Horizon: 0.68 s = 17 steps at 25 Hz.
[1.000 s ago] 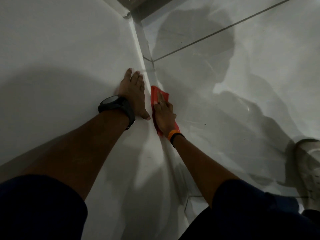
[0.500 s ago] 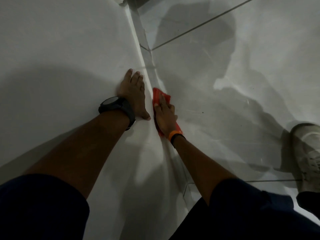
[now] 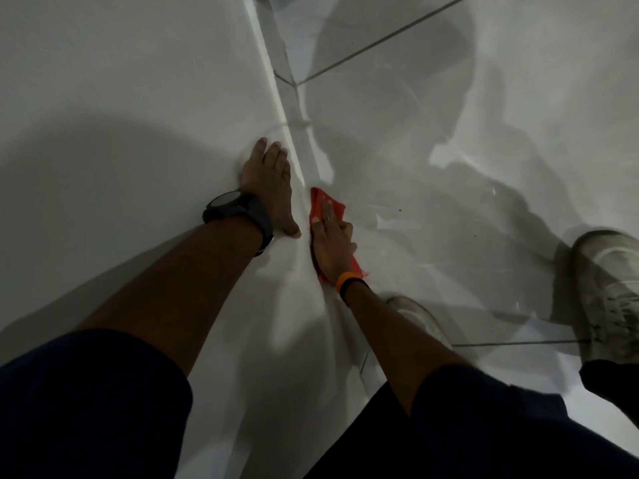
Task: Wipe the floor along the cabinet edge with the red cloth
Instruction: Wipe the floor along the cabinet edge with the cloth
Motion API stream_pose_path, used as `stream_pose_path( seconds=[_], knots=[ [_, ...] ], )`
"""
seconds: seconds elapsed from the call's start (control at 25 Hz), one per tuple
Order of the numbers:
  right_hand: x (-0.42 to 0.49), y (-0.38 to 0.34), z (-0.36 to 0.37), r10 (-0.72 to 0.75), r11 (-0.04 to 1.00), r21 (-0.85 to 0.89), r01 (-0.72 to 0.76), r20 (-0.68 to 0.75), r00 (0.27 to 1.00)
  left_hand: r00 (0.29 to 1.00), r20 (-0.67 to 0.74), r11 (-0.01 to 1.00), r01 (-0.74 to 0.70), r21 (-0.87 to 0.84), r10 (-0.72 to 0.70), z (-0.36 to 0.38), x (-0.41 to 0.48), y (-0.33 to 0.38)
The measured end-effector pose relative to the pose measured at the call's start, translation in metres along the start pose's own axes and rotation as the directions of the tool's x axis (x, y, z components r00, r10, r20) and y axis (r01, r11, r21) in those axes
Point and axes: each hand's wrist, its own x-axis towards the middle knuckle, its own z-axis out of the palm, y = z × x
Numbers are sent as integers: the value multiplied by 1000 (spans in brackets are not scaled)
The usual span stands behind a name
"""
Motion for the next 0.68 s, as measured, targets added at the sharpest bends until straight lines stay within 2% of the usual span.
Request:
stream_pose_path(
  seconds=[0.08,0.24,0.48,0.68],
  knots=[
    [1,6,-2,-5,1000,4,5,3,1000,1000,-15,1000,-18,-22,18,5,0,4],
    [-40,38,7,103,995,-2,-103,1,995,1000,-21,999,-15,-41,15,7,-2,6],
    [6,15,-1,29,1000,6,-29,19,999,1000,-23,1000,-16,-23,15,8,-7,12],
    [-46,65,0,164,986,1,-164,43,986,1000,-18,999,-22,-32,22,9,-13,18]
  ],
)
